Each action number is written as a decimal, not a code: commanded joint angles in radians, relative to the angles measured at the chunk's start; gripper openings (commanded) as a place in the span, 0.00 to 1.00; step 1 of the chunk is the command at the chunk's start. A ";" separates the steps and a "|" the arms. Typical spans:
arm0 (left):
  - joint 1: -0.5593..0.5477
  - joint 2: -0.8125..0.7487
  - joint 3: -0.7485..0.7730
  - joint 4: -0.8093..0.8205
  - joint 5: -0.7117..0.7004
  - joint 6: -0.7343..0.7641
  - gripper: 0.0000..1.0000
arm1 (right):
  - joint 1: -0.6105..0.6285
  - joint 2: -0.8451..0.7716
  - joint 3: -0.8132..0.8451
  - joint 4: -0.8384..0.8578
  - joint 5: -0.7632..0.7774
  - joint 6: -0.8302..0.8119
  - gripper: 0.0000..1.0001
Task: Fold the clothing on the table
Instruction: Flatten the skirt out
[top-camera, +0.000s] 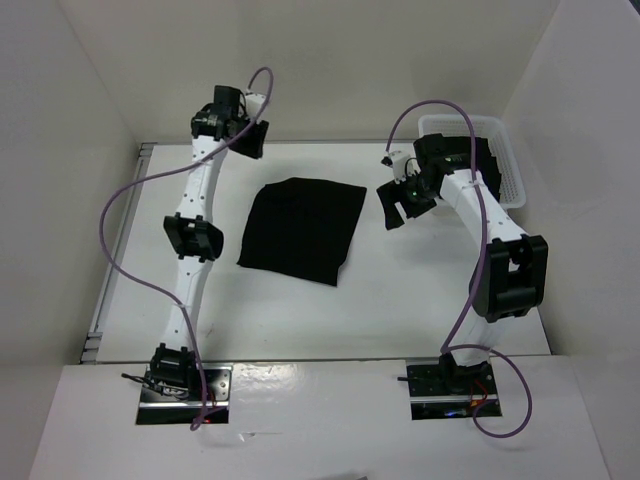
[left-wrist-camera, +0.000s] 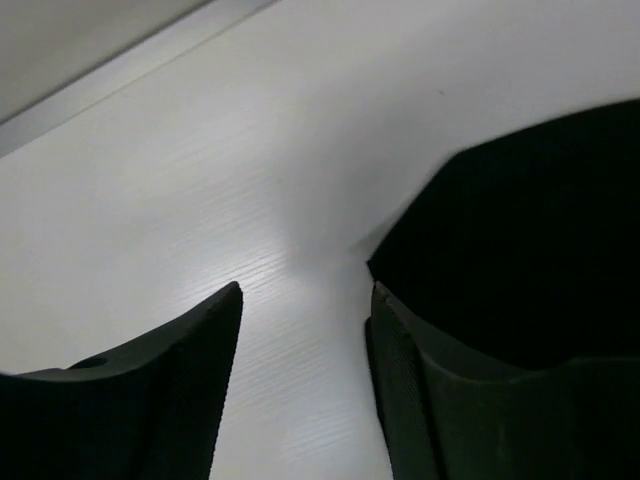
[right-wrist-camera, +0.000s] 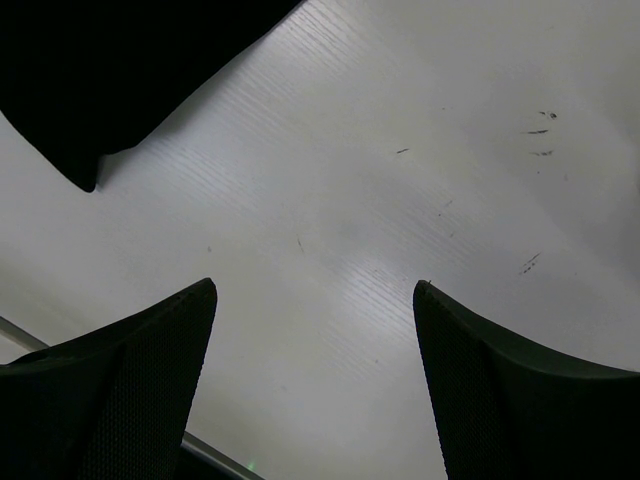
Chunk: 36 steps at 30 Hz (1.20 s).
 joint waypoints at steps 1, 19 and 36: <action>-0.088 0.049 0.003 -0.050 0.077 0.027 0.64 | -0.005 0.017 0.048 -0.014 -0.018 0.004 0.83; -0.201 0.173 0.003 -0.052 -0.150 0.086 0.56 | -0.005 0.017 0.048 -0.014 -0.018 0.004 0.83; -0.201 0.182 0.003 -0.021 -0.115 0.077 0.53 | -0.005 0.017 0.048 -0.014 -0.027 -0.005 0.83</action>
